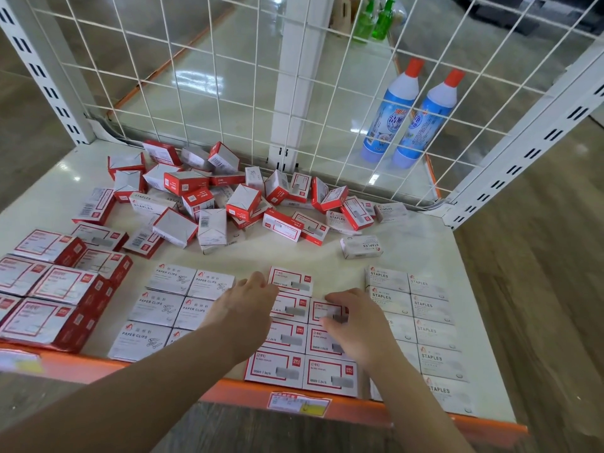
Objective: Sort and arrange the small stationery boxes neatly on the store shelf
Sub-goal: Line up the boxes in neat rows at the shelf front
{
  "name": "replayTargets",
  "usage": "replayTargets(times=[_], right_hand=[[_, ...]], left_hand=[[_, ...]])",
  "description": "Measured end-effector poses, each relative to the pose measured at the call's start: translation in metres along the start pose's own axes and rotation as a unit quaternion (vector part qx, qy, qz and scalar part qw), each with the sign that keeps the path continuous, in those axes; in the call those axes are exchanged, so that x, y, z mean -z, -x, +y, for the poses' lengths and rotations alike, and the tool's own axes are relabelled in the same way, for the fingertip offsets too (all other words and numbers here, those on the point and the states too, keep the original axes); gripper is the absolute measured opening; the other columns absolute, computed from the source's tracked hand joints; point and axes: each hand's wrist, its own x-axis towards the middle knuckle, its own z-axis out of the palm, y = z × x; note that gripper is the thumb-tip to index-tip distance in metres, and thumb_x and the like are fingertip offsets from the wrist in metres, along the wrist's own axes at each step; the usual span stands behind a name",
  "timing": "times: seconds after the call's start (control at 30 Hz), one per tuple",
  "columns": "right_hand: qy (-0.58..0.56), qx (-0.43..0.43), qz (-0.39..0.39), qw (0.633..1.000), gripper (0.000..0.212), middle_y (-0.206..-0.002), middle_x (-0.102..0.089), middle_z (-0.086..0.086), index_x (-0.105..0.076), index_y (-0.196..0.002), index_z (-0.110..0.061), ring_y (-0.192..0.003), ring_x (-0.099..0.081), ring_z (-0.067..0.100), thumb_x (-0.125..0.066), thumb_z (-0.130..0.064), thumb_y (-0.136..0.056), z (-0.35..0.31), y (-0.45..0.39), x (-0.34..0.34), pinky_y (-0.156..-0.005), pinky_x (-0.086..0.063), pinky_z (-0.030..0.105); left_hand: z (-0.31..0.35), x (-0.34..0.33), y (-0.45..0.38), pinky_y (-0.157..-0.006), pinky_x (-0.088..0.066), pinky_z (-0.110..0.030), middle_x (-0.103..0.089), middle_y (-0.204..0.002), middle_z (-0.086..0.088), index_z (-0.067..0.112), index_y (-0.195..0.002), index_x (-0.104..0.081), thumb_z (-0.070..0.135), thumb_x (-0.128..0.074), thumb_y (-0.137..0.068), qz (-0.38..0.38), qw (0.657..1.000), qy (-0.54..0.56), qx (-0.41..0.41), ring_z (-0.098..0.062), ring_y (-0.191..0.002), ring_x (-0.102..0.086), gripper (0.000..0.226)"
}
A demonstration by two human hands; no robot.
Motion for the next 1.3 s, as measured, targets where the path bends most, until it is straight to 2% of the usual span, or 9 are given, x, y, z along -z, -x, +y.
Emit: replayTargets(times=[0.27, 0.53, 0.73, 0.83, 0.9, 0.97, 1.07, 1.17, 1.3], right_hand=[[-0.011, -0.009, -0.003, 1.000, 0.037, -0.122, -0.050, -0.007, -0.054, -0.126, -0.023, -0.103, -0.053, 0.008, -0.057, -0.023, -0.089, 0.002, 0.002, -0.001, -0.084, -0.041, 0.015], [0.002, 0.011, -0.009, 1.000, 0.038, -0.122, -0.050, -0.008, -0.053, -0.127, -0.023, -0.098, -0.047, 0.004, -0.056, -0.024, -0.090, 0.001, 0.000, 0.002, -0.082, -0.034, 0.011], [-0.003, 0.031, -0.004, 1.000, 0.048, -0.138, -0.044, -0.005, -0.036, -0.140, -0.025, -0.124, -0.044, 0.011, -0.048, -0.020, -0.094, -0.014, -0.013, 0.003, -0.098, -0.035, 0.024], [-0.012, 0.025, -0.036, 0.999, 0.055, -0.141, -0.041, -0.004, -0.033, -0.142, -0.024, -0.117, -0.046, 0.010, -0.053, -0.020, -0.091, -0.019, -0.024, 0.002, -0.084, -0.041, 0.017], [-0.003, 0.038, -0.060, 0.997, 0.058, -0.136, -0.044, -0.004, -0.037, -0.140, -0.023, -0.108, -0.047, 0.007, -0.060, -0.024, -0.087, -0.020, -0.029, -0.002, -0.065, -0.033, 0.005], [-0.011, 0.048, -0.068, 0.996, 0.057, -0.131, -0.045, -0.005, -0.040, -0.138, -0.021, -0.103, -0.045, 0.005, -0.062, -0.021, -0.085, -0.020, -0.030, -0.005, -0.062, -0.030, 0.004], [-0.027, 0.046, -0.062, 0.997, 0.060, -0.133, -0.043, -0.005, -0.037, -0.140, -0.020, -0.103, -0.046, 0.004, -0.062, -0.017, -0.086, -0.020, -0.028, -0.008, -0.066, -0.036, 0.005], [-0.026, 0.044, -0.063, 0.997, 0.061, -0.136, -0.041, -0.005, -0.034, -0.142, -0.020, -0.113, -0.049, 0.009, -0.061, -0.017, -0.086, -0.021, -0.026, -0.009, -0.081, -0.040, 0.011], [-0.031, 0.036, -0.063, 0.997, 0.063, -0.138, -0.040, -0.006, -0.032, -0.143, -0.021, -0.115, -0.049, 0.009, -0.060, -0.017, -0.086, -0.020, -0.026, -0.010, -0.079, -0.040, 0.011]], left_hand=[[-0.001, 0.001, -0.001, -0.076, -0.051, -0.022, -0.039, -0.129, 0.004, 0.021, -0.130, -0.046, 0.015, -0.051, -0.093, -0.019, 0.998, 0.047, 0.024, -0.011, -0.099, -0.046, 0.038], [-0.001, 0.001, -0.003, -0.081, -0.050, -0.025, -0.041, -0.126, 0.004, 0.022, -0.129, -0.047, 0.015, -0.051, -0.092, -0.012, 0.999, 0.029, 0.023, -0.012, -0.101, -0.049, 0.037], [-0.004, 0.000, -0.004, -0.079, -0.049, -0.023, -0.043, -0.122, 0.004, 0.023, -0.127, -0.048, 0.019, -0.054, -0.091, -0.002, 0.999, 0.031, 0.030, -0.011, -0.099, -0.050, 0.037], [-0.004, -0.001, -0.003, -0.076, -0.049, -0.021, -0.044, -0.122, 0.005, 0.023, -0.126, -0.050, 0.019, -0.053, -0.092, -0.007, 0.999, 0.044, 0.030, -0.010, -0.096, -0.050, 0.035], [-0.003, -0.001, -0.003, -0.074, -0.050, -0.021, -0.043, -0.123, 0.005, 0.023, -0.127, -0.049, 0.019, -0.052, -0.092, -0.006, 0.998, 0.052, 0.028, -0.010, -0.097, -0.050, 0.035], [-0.003, 0.000, -0.003, -0.073, -0.050, -0.020, -0.043, -0.125, 0.004, 0.023, -0.127, -0.047, 0.019, -0.052, -0.092, -0.010, 0.998, 0.059, 0.028, -0.011, -0.100, -0.050, 0.036], [-0.003, 0.001, -0.004, -0.073, -0.049, -0.019, -0.043, -0.125, 0.005, 0.024, -0.126, -0.048, 0.019, -0.052, -0.092, -0.011, 0.997, 0.066, 0.028, -0.011, -0.100, -0.050, 0.035], [-0.003, 0.000, -0.004, -0.071, -0.050, -0.019, -0.043, -0.123, 0.005, 0.024, -0.126, -0.049, 0.020, -0.053, -0.092, -0.011, 0.997, 0.069, 0.028, -0.011, -0.098, -0.050, 0.034], [-0.003, 0.000, -0.004, -0.075, -0.049, -0.020, -0.043, -0.125, 0.004, 0.022, -0.127, -0.048, 0.019, -0.052, -0.092, -0.008, 0.998, 0.063, 0.024, -0.012, -0.102, -0.050, 0.035]])
